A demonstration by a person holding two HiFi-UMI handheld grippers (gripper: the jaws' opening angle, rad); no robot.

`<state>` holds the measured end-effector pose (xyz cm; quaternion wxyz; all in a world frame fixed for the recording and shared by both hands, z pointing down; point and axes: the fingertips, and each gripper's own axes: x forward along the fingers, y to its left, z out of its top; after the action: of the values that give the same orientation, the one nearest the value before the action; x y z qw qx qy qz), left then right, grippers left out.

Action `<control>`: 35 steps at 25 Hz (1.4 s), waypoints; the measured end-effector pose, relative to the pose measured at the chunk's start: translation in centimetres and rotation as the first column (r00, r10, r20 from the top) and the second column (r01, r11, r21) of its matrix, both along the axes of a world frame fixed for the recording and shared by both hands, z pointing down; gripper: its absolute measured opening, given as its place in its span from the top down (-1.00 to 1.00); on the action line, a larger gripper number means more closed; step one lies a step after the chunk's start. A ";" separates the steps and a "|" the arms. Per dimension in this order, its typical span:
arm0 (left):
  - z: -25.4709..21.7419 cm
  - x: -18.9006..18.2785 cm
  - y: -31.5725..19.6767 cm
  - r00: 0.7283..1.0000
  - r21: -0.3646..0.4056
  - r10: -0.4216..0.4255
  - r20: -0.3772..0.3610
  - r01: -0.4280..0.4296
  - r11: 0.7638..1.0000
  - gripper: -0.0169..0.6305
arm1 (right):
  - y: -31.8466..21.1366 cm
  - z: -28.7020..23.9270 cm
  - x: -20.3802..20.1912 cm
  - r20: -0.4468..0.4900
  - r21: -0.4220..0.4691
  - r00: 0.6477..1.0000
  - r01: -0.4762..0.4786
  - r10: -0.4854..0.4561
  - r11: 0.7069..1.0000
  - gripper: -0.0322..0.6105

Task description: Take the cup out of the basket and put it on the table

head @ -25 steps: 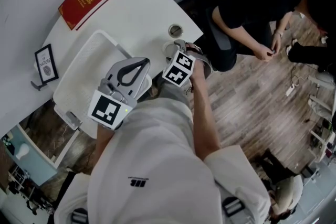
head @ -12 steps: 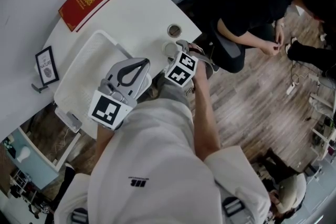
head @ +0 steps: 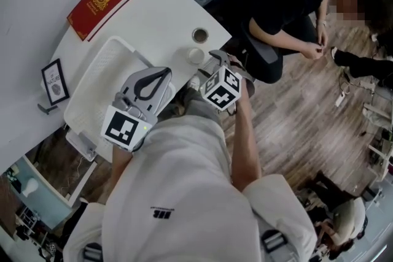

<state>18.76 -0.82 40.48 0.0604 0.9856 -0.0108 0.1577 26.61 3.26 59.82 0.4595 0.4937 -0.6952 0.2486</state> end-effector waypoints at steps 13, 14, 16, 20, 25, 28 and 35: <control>-2.1 -0.5 0.7 0.996 0.026 0.054 -0.071 -0.052 0.998 0.92 | -1.0 -13.0 -1.8 0.224 0.389 0.960 -0.244 0.166 0.888 0.84; -2.4 -0.5 0.7 0.995 0.026 0.057 -0.084 -0.055 0.998 0.92 | -1.0 -14.5 -2.0 0.259 0.420 0.951 -0.267 0.167 0.867 0.85; -3.2 -0.5 0.7 0.991 0.032 0.069 -0.112 -0.065 0.997 0.92 | -0.7 -17.2 -2.1 0.310 0.479 0.936 -0.303 0.164 0.824 0.86; -4.9 -0.6 0.9 0.983 0.035 0.085 -0.165 -0.080 0.996 0.92 | 0.3 -21.2 -2.2 0.358 0.574 0.922 -0.344 0.150 0.743 0.86; -5.7 -0.7 1.4 0.975 0.017 0.096 -0.201 -0.095 0.995 0.92 | 1.8 -22.5 -2.7 0.416 0.595 0.899 -0.385 0.140 0.705 0.86; -5.5 -0.7 1.8 0.976 0.017 0.102 -0.192 -0.100 0.995 0.92 | 2.5 -21.9 -3.1 0.409 0.578 0.901 -0.378 0.145 0.723 0.86; -5.6 -1.0 1.9 0.977 0.030 0.104 -0.185 -0.100 0.995 0.92 | 2.5 -21.8 -3.5 0.405 0.576 0.903 -0.373 0.142 0.728 0.86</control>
<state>17.79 1.05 34.90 0.0427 0.9958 0.0438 0.0676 23.11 5.79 37.97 0.0989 0.6636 -0.7285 0.1383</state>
